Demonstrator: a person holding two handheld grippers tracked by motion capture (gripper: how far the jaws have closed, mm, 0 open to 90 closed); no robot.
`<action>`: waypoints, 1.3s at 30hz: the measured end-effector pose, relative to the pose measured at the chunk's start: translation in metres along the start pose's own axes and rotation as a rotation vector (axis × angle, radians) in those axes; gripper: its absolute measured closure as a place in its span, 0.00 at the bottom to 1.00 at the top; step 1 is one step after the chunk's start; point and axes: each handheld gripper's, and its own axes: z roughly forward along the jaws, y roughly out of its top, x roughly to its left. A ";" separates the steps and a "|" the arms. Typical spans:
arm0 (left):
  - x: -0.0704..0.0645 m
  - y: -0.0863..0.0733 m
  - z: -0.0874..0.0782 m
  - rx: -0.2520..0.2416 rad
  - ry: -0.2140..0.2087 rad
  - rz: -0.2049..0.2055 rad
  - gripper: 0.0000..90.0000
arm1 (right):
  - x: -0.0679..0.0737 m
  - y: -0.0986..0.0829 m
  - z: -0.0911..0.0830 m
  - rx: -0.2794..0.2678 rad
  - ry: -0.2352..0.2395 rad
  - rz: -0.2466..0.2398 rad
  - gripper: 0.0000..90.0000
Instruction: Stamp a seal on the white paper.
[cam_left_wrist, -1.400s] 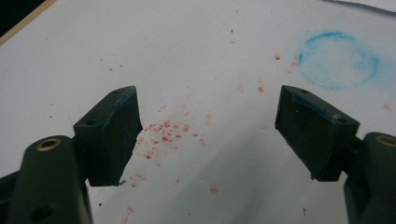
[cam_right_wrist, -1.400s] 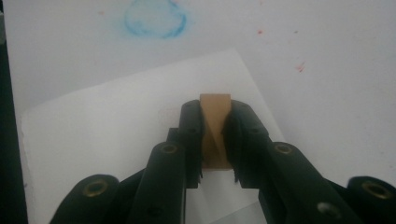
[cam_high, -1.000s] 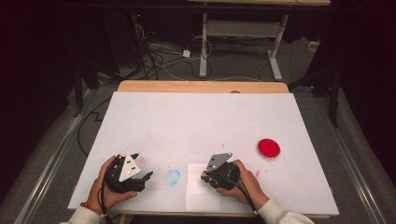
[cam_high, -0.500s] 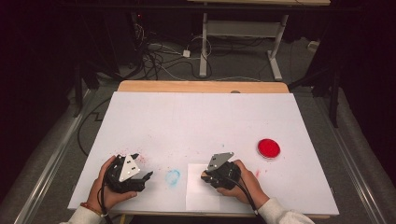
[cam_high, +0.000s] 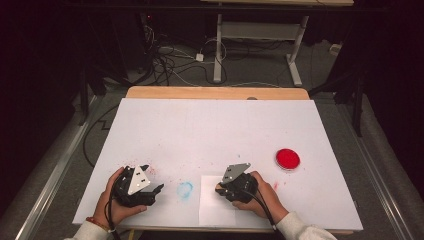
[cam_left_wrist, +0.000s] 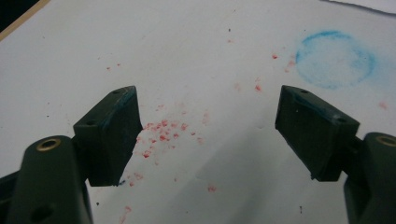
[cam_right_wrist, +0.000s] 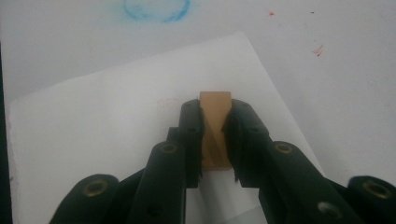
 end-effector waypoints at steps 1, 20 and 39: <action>0.000 0.000 0.000 0.000 0.000 0.000 0.24 | 0.000 0.000 0.000 -0.001 -0.001 -0.002 0.85; 0.001 0.000 0.001 0.002 -0.004 -0.001 0.24 | 0.002 0.002 -0.001 0.004 -0.011 0.017 0.85; 0.002 -0.001 0.001 -0.003 -0.005 -0.009 0.24 | -0.005 0.007 -0.055 -0.099 -0.087 0.022 0.85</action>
